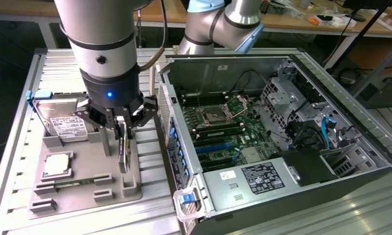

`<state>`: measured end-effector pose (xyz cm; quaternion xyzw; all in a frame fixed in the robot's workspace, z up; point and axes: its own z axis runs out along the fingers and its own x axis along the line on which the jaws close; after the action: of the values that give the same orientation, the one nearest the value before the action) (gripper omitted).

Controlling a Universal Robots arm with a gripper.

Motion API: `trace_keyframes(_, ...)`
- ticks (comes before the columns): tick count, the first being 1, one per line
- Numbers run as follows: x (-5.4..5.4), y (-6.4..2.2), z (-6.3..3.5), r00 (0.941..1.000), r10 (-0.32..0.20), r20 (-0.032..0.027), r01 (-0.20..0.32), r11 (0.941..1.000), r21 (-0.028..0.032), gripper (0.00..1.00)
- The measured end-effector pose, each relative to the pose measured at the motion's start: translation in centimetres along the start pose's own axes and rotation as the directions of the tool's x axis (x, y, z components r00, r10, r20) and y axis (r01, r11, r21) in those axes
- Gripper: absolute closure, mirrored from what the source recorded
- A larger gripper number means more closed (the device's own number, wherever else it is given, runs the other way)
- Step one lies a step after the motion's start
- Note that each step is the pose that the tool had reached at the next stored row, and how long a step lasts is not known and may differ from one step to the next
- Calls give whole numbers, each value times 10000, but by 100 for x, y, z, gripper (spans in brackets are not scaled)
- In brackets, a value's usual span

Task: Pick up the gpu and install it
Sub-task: 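Pick up the gpu and move the gpu toward the slot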

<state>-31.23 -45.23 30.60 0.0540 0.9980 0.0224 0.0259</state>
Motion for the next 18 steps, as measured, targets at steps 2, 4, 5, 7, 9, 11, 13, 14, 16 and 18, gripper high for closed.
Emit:
trace_keyframes(2, 0, 0, -6, 10000, 3, -1, -3, 10000, 0, 73)
trace_keyframes(4, 0, 1, -11, 10000, 5, -1, -5, 10000, 1, 73)
trace_keyframes(5, -1, 1, -14, 10000, 6, 0, -6, 10000, 1, 73)
trace_keyframes(7, -1, 1, -18, 10000, 9, 1, -9, 10000, 0, 73)
trace_keyframes(9, -1, 1, -24, 10000, 11, 0, -11, 10000, 2, 73)
trace_keyframes(11, -1, 1, -28, 10000, 14, 0, -14, 10000, 1, 73)
trace_keyframes(13, -2, 2, -33, 10000, 17, 0, -17, 10000, 1, 73)
trace_keyframes(14, -2, 2, -35, 10000, 19, 1, -19, 10000, 1, 73)
trace_keyframes(16, -2, 2, -41, 10000, 21, 1, -21, 10000, 2, 73)
trace_keyframes(18, -2, 2, -45, 10000, 25, 1, -25, 10000, 1, 73)
